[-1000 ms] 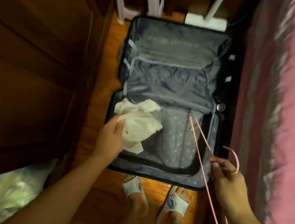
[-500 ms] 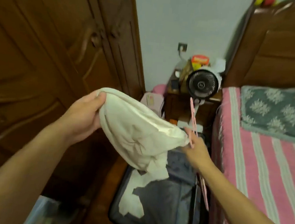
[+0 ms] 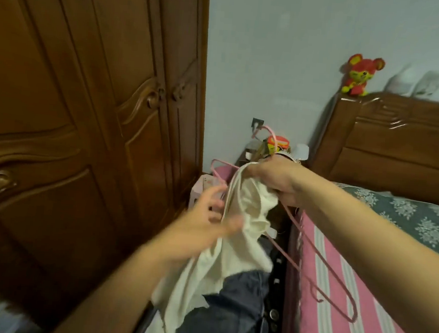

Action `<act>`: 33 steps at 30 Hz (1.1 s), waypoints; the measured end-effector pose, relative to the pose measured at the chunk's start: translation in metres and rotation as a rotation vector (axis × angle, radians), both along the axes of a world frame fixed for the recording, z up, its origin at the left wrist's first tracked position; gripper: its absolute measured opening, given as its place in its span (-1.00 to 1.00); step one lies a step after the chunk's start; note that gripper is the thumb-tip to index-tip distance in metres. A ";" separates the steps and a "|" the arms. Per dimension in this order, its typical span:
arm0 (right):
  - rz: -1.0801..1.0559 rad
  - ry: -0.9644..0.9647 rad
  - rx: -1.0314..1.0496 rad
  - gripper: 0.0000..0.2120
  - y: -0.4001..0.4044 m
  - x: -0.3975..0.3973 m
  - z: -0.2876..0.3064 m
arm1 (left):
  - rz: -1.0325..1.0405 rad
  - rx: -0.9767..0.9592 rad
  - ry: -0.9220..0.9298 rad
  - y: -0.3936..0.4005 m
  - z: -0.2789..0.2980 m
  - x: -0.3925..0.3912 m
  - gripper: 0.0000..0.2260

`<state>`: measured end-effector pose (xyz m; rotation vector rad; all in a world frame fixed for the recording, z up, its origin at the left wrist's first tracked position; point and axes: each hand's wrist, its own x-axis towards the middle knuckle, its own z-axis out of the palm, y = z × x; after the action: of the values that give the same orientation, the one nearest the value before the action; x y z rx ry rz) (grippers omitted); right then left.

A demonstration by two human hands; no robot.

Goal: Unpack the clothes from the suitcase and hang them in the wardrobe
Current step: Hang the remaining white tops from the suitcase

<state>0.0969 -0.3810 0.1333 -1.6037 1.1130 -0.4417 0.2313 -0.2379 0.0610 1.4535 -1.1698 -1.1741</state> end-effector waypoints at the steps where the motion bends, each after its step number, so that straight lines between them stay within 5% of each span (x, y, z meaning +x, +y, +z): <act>1: 0.046 0.053 -0.024 -0.91 0.004 0.006 0.001 | 0.021 0.006 -0.044 0.006 -0.017 -0.014 -0.22; 3: 0.127 0.132 -0.069 -0.86 0.005 0.012 0.008 | 0.207 -0.016 -0.219 0.010 -0.045 -0.032 -0.27; 5: 0.185 0.210 -0.177 -0.81 -0.001 0.007 0.017 | 0.400 -0.067 -0.192 0.009 -0.058 -0.026 -0.69; 8: 0.188 0.262 -0.238 -0.83 -0.018 -0.023 0.029 | 0.458 0.004 -0.097 0.015 -0.065 0.017 -0.70; 11: 0.137 0.183 -0.098 -0.82 -0.036 -0.070 0.035 | 0.447 0.071 -0.222 0.027 -0.051 0.061 -0.73; 18: -0.105 0.127 0.040 -0.88 -0.053 -0.119 0.016 | 0.116 0.005 -0.102 0.020 0.019 0.080 -0.83; 20: -0.150 0.299 0.018 -0.84 -0.053 -0.123 0.008 | 0.102 -0.023 -0.213 0.018 0.035 0.074 -0.81; 23: 0.002 0.856 -0.175 -0.61 -0.034 -0.132 0.002 | 0.102 -0.059 -0.601 0.010 0.057 0.070 -0.78; 25: 0.106 0.953 -0.329 -0.58 -0.023 -0.138 -0.008 | 0.022 -0.062 -0.734 0.005 0.067 0.063 -0.72; 29: 0.132 0.437 -0.136 -0.72 -0.011 -0.131 -0.023 | -0.171 0.045 -0.495 -0.007 0.074 0.031 -0.64; 33: 0.242 -0.085 0.061 -0.68 0.008 -0.112 -0.031 | -0.193 0.040 -0.556 -0.024 0.074 0.017 -0.68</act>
<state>-0.0148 -0.3729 0.1018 -1.6260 0.8477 -0.3094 0.2483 -0.2620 0.1352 1.7931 -1.7011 -0.9437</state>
